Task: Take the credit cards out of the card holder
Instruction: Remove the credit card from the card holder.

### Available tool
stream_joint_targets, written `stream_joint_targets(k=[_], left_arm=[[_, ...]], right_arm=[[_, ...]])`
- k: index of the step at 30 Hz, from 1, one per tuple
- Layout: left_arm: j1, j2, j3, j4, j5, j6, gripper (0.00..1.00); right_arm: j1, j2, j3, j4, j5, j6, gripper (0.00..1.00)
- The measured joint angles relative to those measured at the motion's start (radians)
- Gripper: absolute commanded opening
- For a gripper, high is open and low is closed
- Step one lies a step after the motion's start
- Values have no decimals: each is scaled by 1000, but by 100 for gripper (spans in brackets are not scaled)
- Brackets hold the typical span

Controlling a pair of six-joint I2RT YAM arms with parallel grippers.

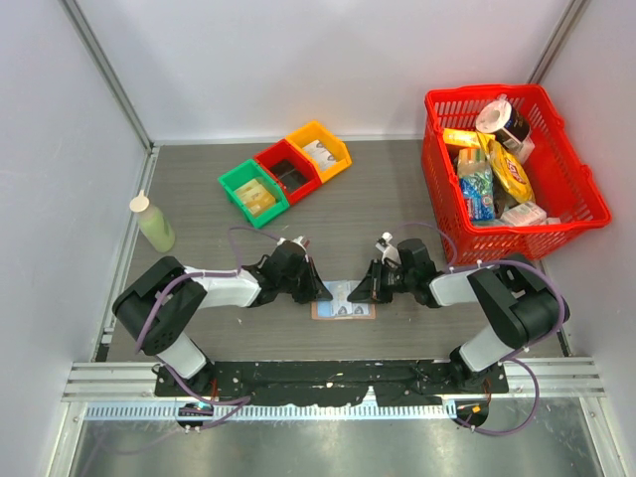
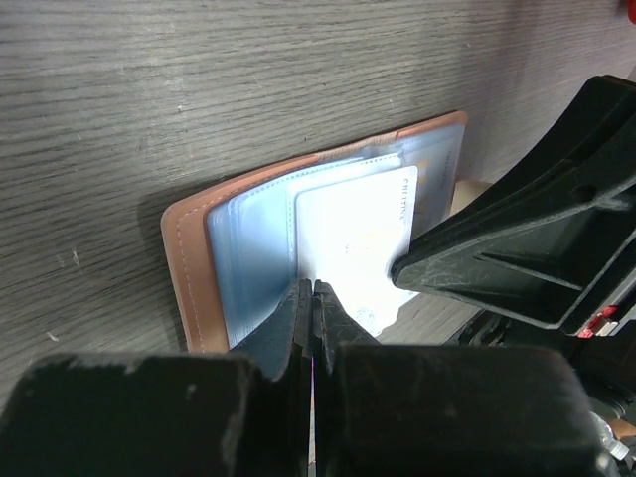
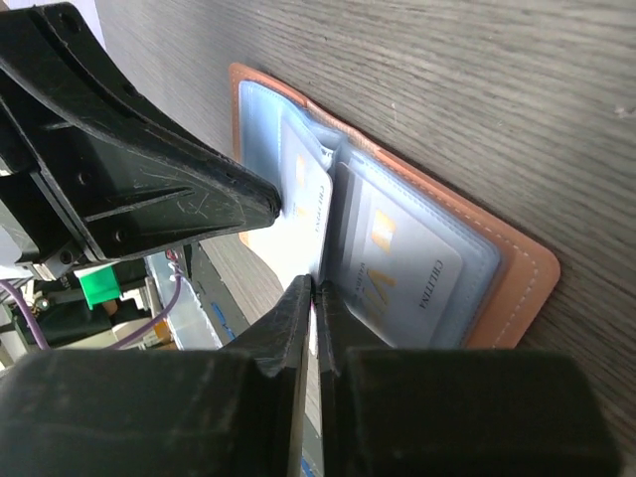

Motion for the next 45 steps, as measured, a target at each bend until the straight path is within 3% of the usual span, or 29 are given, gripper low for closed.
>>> stream_joint_targets(k=[19, 26, 30, 35, 39, 42, 45], left_arm=[[-3, 11, -11, 44, 9, -11, 0], [-3, 11, -13, 47, 9, -13, 0], [-3, 11, -13, 48, 9, -16, 0], [-3, 11, -14, 48, 9, -22, 0], [-3, 11, -16, 51, 9, -24, 0], [-3, 11, -18, 55, 9, -26, 0], [-3, 11, -21, 59, 9, -27, 0]], right_arm=[[-85, -64, 10, -127, -35, -117, 1], [-94, -64, 14, -154, -40, -142, 30], [-95, -63, 14, -153, -44, -140, 36], [-92, -47, 19, -128, -50, -127, 36], [-91, -23, 27, -106, -52, -118, 27], [-91, -8, 28, -98, -47, -117, 5], [-91, -4, 29, -105, -40, -121, 1]])
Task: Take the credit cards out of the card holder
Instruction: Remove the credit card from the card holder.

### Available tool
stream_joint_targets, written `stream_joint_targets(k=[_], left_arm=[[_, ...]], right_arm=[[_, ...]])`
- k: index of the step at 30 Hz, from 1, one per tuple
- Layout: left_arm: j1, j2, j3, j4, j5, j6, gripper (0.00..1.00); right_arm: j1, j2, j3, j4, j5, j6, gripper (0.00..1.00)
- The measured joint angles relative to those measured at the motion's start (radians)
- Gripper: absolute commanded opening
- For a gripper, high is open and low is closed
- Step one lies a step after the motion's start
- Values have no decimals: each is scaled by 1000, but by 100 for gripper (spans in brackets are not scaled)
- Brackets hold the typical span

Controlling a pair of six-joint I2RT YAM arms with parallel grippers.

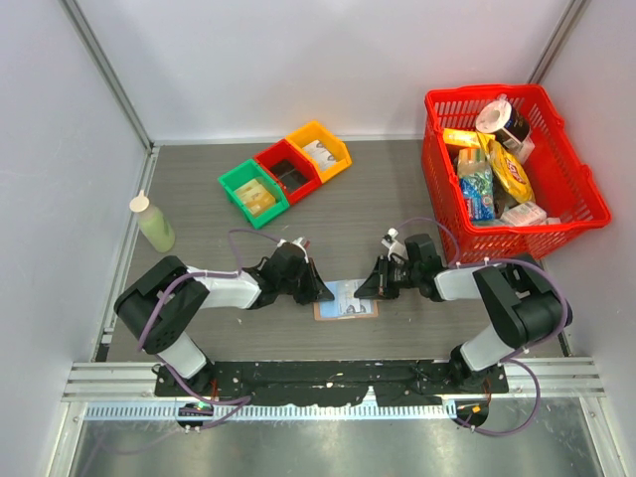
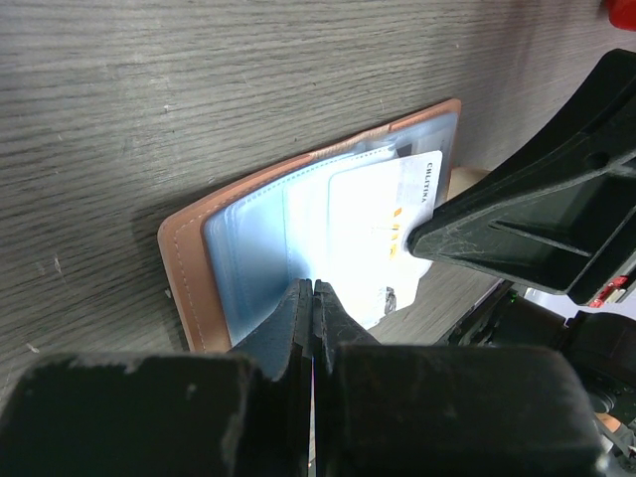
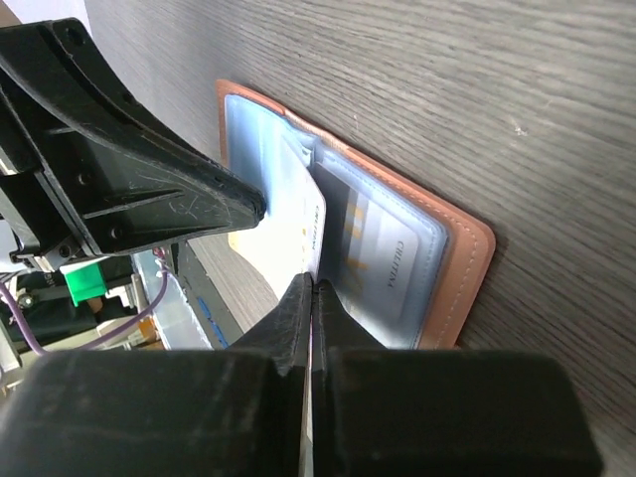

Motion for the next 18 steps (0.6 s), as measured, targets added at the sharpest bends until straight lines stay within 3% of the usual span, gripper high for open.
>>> stream_joint_targets(k=[14, 18], left_arm=[[0, -12, -11, 6, -10, 2, 1], [-4, -43, 0, -62, -26, 40, 22]], right_arm=[[-57, -199, 28, -277, 61, -103, 1], [-61, -303, 73, -429, 117, -143, 1]])
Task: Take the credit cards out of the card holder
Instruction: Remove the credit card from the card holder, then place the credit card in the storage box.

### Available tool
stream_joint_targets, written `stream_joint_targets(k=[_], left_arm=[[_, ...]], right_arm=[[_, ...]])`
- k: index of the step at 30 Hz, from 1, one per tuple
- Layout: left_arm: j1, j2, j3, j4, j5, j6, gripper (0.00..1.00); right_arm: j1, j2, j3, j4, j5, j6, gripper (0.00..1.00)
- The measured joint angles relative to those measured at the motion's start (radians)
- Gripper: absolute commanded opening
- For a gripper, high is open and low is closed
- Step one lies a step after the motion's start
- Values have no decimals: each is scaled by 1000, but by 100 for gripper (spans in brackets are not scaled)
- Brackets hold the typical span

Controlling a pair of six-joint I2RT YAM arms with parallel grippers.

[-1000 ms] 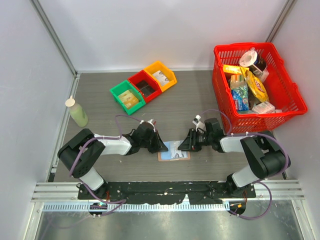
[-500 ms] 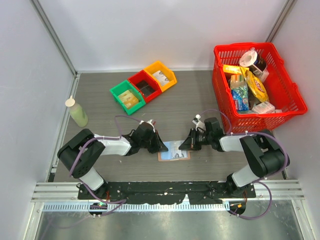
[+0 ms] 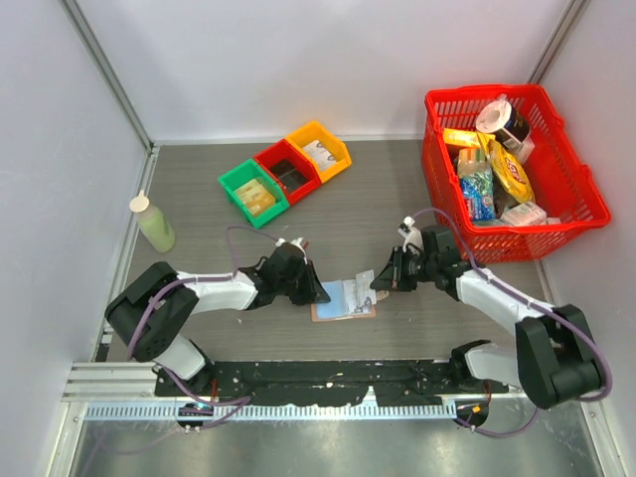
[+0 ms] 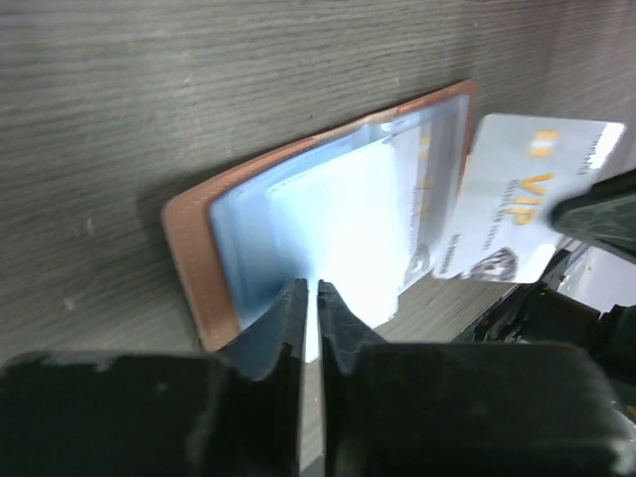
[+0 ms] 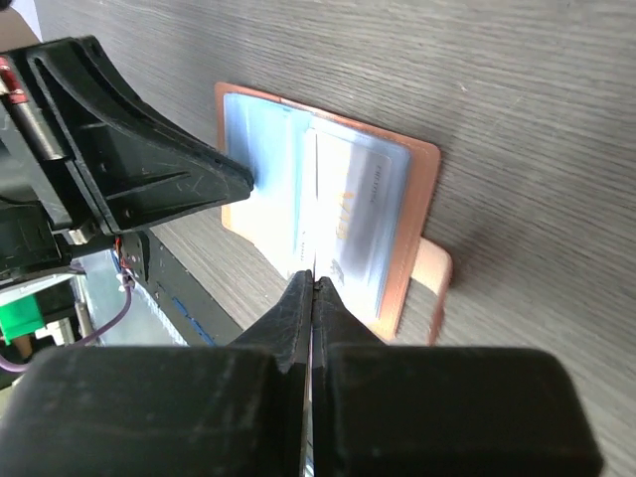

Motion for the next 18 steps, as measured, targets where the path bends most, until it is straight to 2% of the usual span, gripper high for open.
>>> stream_joint_targets(k=[3, 8, 10, 11, 12, 18], left_arm=[[0, -51, 23, -99, -26, 66, 46], [0, -183, 138, -264, -76, 240, 70], [0, -232, 204, -302, -79, 338, 80], [0, -294, 301, -321, -70, 487, 89], [0, -296, 304, -321, -69, 492, 92], [1, -272, 511, -479, 103, 858, 96]], right_arm=[[-1, -77, 48, -95, 23, -24, 1], [-2, -182, 158, -244, 40, -75, 1], [-4, -207, 203, -299, 39, -112, 1], [-4, -249, 283, -364, 36, -185, 1], [-4, -250, 285, -365, 36, -186, 1], [-4, -315, 422, -504, 4, -341, 1]])
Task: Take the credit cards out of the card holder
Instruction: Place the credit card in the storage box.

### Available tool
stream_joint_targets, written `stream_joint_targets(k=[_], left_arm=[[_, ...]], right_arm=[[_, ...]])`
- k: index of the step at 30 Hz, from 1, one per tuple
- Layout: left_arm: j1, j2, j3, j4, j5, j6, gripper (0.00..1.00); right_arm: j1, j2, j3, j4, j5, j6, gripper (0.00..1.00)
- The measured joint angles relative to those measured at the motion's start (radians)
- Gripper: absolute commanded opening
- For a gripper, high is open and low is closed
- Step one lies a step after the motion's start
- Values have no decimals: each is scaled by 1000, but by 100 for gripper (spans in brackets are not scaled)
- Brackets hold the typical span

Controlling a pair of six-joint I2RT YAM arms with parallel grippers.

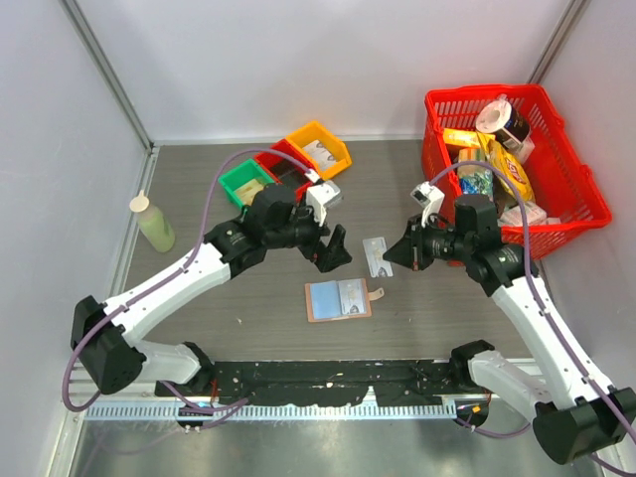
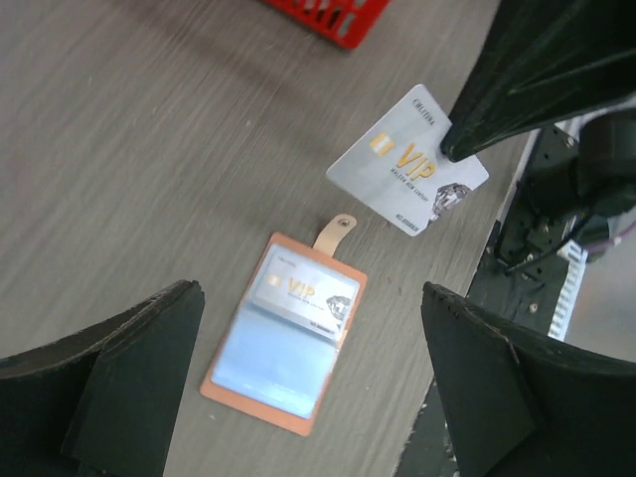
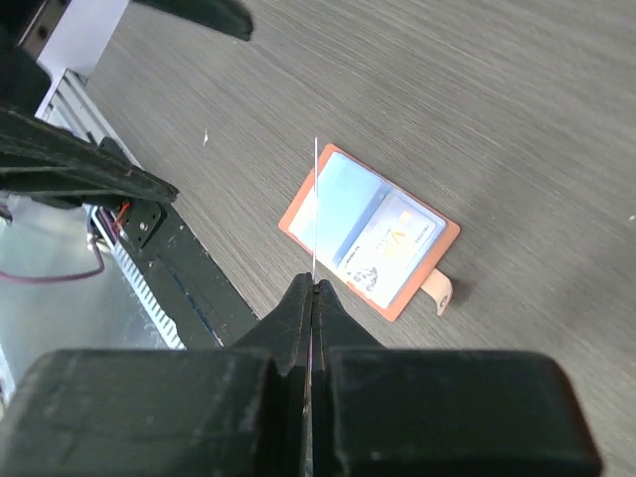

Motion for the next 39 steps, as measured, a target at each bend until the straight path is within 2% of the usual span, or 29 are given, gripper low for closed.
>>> stream_joint_targets(k=[6, 9, 14, 21, 24, 29, 31, 34, 36, 39], left_arm=[[0, 60, 137, -119, 200, 274, 97], [0, 93, 188, -169, 292, 372, 91], [0, 148, 238, -206, 423, 446, 77], [-1, 241, 303, -263, 560, 475, 59], [-4, 261, 315, -292, 586, 488, 56], [-5, 275, 322, -329, 604, 499, 41], [-6, 277, 322, -337, 608, 503, 32], [-8, 280, 322, -340, 615, 511, 16], [-8, 284, 322, -340, 615, 513, 1], [-6, 293, 322, -344, 624, 512, 0]], right_arm=[[27, -42, 46, -67, -51, -130, 1], [55, -43, 47, -88, -63, -172, 1], [114, -25, 57, -111, -60, -218, 1], [225, 27, 64, -114, -11, -244, 1], [243, 31, 64, -115, -2, -250, 1], [248, 31, 64, -114, 6, -259, 1], [248, 31, 64, -114, 6, -261, 1], [249, 36, 67, -114, 5, -261, 1], [251, 43, 69, -114, 2, -262, 1], [255, 49, 69, -118, 2, -268, 3]])
